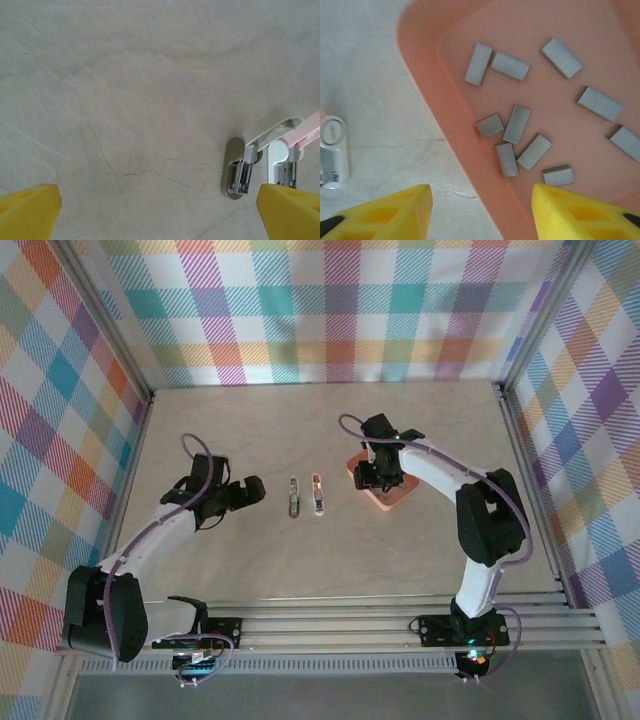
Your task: Load the staples into the stapler
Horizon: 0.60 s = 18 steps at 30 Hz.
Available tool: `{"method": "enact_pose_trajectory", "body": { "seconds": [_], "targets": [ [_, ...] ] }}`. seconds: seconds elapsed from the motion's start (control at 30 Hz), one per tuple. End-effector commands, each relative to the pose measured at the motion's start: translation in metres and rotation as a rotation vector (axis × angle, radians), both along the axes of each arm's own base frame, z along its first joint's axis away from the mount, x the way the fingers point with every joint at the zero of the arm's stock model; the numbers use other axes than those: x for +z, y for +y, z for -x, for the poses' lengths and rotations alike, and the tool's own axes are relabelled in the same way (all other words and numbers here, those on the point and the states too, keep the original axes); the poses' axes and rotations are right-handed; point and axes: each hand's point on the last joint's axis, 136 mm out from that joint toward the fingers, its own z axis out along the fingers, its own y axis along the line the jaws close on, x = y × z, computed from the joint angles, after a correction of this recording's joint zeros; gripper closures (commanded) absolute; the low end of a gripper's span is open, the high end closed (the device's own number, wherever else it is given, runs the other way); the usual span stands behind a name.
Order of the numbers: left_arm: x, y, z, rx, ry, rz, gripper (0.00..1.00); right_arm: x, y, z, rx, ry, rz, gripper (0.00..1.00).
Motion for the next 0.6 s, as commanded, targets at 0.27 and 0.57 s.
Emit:
{"method": "enact_pose_trajectory", "body": {
  "seconds": [0.27, 0.57],
  "targets": [
    [0.008, -0.012, -0.007, -0.056, -0.001, 0.028, 0.0, -0.033, 0.003, 0.015, 0.029, 0.143, -0.017, 0.54],
    [0.008, -0.011, -0.007, -0.053, -0.001, 0.025, 0.0, -0.04, -0.004, 0.02, -0.038, 0.18, 0.005, 0.67]
  ]
}}
